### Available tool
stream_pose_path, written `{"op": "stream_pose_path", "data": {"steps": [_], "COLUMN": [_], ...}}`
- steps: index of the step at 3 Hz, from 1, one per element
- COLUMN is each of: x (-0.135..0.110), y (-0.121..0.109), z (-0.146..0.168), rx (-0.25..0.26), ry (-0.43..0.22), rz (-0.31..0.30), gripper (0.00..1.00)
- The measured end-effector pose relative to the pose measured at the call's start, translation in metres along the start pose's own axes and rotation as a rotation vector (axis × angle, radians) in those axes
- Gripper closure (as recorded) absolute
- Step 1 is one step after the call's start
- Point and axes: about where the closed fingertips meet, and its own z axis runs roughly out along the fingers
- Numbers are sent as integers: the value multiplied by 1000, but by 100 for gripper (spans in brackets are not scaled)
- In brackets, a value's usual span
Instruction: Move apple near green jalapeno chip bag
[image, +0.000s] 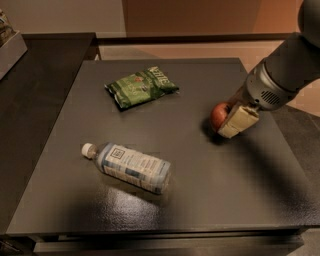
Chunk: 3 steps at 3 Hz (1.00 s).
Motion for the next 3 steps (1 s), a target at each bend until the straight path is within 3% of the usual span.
{"op": "stream_pose_path", "data": {"steps": [3], "x": [-62], "y": [-62], "z": [22], "rx": [64], "ry": [-9], "rz": [70], "gripper": [100]}}
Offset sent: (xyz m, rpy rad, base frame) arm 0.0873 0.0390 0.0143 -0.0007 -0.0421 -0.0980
